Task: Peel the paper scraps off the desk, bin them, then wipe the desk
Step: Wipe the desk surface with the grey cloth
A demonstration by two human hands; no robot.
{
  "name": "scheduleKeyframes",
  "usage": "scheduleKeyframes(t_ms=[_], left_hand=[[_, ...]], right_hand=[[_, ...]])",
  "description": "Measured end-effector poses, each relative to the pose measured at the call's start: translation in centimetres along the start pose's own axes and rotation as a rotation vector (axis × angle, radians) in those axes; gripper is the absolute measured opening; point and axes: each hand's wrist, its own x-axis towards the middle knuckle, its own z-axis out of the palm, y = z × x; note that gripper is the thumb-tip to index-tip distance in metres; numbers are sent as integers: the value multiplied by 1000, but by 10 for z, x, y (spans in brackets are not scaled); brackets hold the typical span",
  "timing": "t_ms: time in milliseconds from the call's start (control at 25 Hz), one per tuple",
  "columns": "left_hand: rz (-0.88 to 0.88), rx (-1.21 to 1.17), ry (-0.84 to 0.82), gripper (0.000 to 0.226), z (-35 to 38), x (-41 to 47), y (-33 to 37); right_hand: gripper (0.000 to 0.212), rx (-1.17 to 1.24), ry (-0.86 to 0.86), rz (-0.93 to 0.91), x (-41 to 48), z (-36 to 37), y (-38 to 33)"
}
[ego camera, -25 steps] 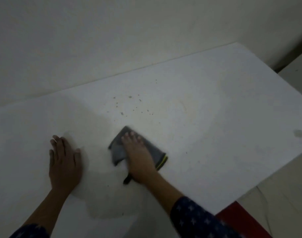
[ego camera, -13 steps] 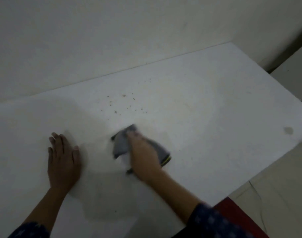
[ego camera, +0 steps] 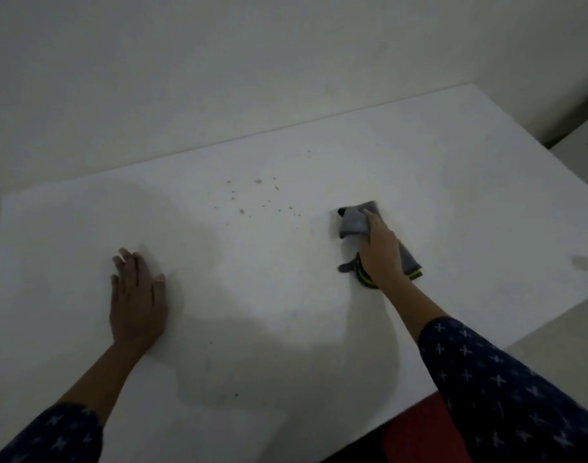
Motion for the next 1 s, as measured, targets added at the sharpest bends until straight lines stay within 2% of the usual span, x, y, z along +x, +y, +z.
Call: scheduleKeyframes(t_ms=[40, 120, 240, 280, 320, 360, 440, 520, 640, 720, 800, 840, 880, 960, 1000], left_hand=[[25, 9, -25, 66, -5, 1, -9], [92, 74, -80, 68, -16, -1, -35], [100, 134, -93, 72, -33, -9, -74], [95, 130, -85, 70, -35, -10, -82], [85, 126, -79, 69, -35, -10, -86], [67, 119, -76, 68, -34, -8, -89], [27, 110, -61, 68, -35, -1, -93], [0, 114, -53, 68, -34, 3, -99], [-10, 108, -41, 68, -35, 8, -99], [-6, 105, -37, 66, -34, 7, -97], [-16, 98, -29, 66, -35, 7, -96], [-22, 93, -26, 65, -35, 6, -96], [-22, 96, -23, 64, -35, 6, -97], [-4, 118, -19, 65, -36, 5, -101], [3, 123, -26, 66, -36, 5, -103]], right_hand=[[47, 15, -55, -52, -12, 3, -23], [44, -4, -277, -243, -59, 23, -79], [55, -114, -636, -1005, -169, 78, -157], [59, -196, -669, -1239, -193, 102, -170], [61, -302, -619, -1384, -199, 125, -176], [61, -327, -563, -1411, -195, 144, -185], [61, -228, -567, -1311, -167, 157, -203], [65, -182, -505, -1034, -128, 150, -212], [64, -184, -265, -556, -39, 122, -194], [55, -220, -167, -305, 2, 96, -179], [44, -204, -79, -147, -3, 85, -187], [41, -188, -98, -151, -23, 89, -202], [41, -197, -198, -262, -51, 98, -219], [53, -224, -458, -743, -114, 133, -246], [58, -217, -532, -929, -135, 151, -256]])
